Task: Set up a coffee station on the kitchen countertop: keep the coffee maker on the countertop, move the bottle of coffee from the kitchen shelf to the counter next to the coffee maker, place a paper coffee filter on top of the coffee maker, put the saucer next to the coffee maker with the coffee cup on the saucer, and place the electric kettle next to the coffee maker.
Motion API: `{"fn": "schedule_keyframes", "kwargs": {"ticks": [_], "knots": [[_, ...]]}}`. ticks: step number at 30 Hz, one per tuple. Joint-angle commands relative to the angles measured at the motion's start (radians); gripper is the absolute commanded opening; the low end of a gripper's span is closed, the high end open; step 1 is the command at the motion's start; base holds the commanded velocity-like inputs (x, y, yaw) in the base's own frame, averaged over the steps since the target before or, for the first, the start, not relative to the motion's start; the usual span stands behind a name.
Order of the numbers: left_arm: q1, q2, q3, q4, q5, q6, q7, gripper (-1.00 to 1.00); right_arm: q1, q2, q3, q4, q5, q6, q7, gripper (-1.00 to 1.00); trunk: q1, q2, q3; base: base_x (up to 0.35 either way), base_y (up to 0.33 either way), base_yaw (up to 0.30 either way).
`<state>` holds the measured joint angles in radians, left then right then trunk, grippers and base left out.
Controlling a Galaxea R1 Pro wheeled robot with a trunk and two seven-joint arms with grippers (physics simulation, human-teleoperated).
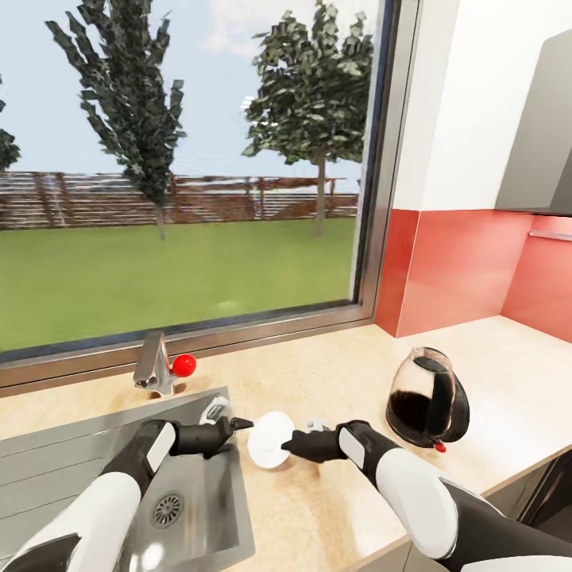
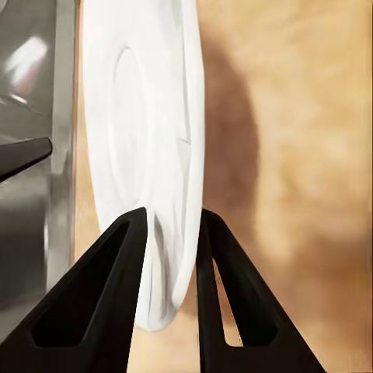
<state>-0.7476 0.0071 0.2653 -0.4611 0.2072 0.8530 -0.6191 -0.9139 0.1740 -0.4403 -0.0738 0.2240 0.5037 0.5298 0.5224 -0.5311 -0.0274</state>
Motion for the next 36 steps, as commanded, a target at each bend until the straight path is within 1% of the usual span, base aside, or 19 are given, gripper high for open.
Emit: {"fn": "schedule_keyframes", "kwargs": {"ticks": [1, 3, 5, 9, 15, 19, 23, 24, 26, 28, 30, 31, 33, 34, 36], "knots": [[-0.001, 0.007, 0.005, -0.012, -0.003, 0.005, -0.004, 1.0, 0.0, 0.001, -0.009, -0.005, 0.009, 0.007, 0.004, -1.0, 0.001, -0.002, -0.002, 0.0, 0.0, 0.0], [-0.001, 0.02, 0.005, -0.038, -0.003, 0.007, -0.004, 1.0, 0.0, 0.001, -0.009, -0.008, 0.009, 0.007, 0.004, -1.0, 0.001, -0.002, -0.002, 0.0, 0.0, 0.0], [-0.001, 0.027, 0.005, -0.058, -0.003, 0.013, -0.004, 1.0, 0.0, 0.001, -0.01, -0.012, 0.009, 0.007, 0.004, -1.0, 0.001, -0.002, -0.002, 0.0, 0.0, 0.0], [-0.001, 0.043, 0.005, -0.12, -0.002, 0.04, -0.004, 1.0, 0.0, 0.001, -0.01, -0.066, 0.009, 0.009, 0.004, -1.0, 0.001, -0.002, -0.002, 0.0, 0.0, 0.0], [-0.001, 0.058, 0.002, -0.201, 0.006, 0.048, -0.017, 1.0, 0.0, 0.001, -0.01, -0.128, 0.009, 0.013, 0.004, -1.0, 0.001, -0.002, -0.002, 0.0, 0.0, 0.0], [0.0, 0.087, -0.004, -0.222, 0.01, 0.049, -0.081, 1.0, 0.0, 0.001, -0.011, -0.21, 0.009, 0.013, 0.003, -1.0, 0.001, -0.002, -0.002, 0.0, 0.0, 0.0], [0.002, 0.124, -0.01, -0.227, 0.004, 0.046, -0.167, 1.0, 0.0, 0.001, -0.011, -0.323, 0.009, 0.013, 0.003, -1.0, 0.001, -0.002, -0.002, 0.0, 0.0, 0.0], [0.005, 0.129, -0.011, -0.227, 0.003, 0.044, -0.177, 1.0, 0.0, 0.001, -0.011, -0.334, 0.009, 0.013, 0.003, -1.0, 0.001, -0.002, -0.002, 0.0, 0.0, 0.0], [0.028, 0.141, -0.013, -0.229, 0.002, 0.04, -0.219, 1.0, 0.0, 0.001, -0.01, -0.376, 0.009, 0.013, 0.003, -1.0, 0.001, -0.002, -0.002, 0.0, 0.0, 0.0], [0.05, 0.146, -0.014, -0.238, 0.0, 0.038, -0.247, 1.0, 0.0, 0.001, -0.01, -0.408, 0.009, 0.013, 0.004, -1.0, 0.001, -0.002, -0.002, 0.0, 0.0, 0.0], [0.085, 0.149, -0.017, -0.274, -0.002, 0.036, -0.275, 1.0, 0.0, 0.001, -0.009, -0.454, 0.009, 0.013, 0.004, -1.0, 0.001, -0.002, -0.002, 0.0, 0.0, 0.0], [0.137, 0.146, -0.041, -0.348, -0.003, 0.035, -0.285, 1.0, 0.0, 0.001, -0.005, -0.485, 0.009, 0.014, 0.003, -1.0, 0.001, -0.002, -0.002, 0.0, 0.0, 0.0], [0.166, 0.142, -0.071, -0.396, -0.003, 0.034, -0.287, 1.0, 0.0, 0.001, -0.004, -0.493, 0.009, 0.014, 0.004, -1.0, 0.001, -0.002, -0.002, 0.0, 0.0, 0.0], [0.172, 0.141, -0.08, -0.406, -0.003, 0.034, -0.287, 1.0, 0.0, 0.001, -0.004, -0.495, 0.009, 0.014, 0.004, -1.0, 0.001, -0.002, -0.002, -0.006, 0.0, 0.0], [0.192, 0.139, -0.112, -0.435, -0.003, 0.033, -0.287, 1.0, 0.0, 0.001, -0.003, -0.498, 0.009, 0.015, 0.004, -1.0, 0.001, -0.002, -0.002, -0.081, 0.0, 0.0]]}}
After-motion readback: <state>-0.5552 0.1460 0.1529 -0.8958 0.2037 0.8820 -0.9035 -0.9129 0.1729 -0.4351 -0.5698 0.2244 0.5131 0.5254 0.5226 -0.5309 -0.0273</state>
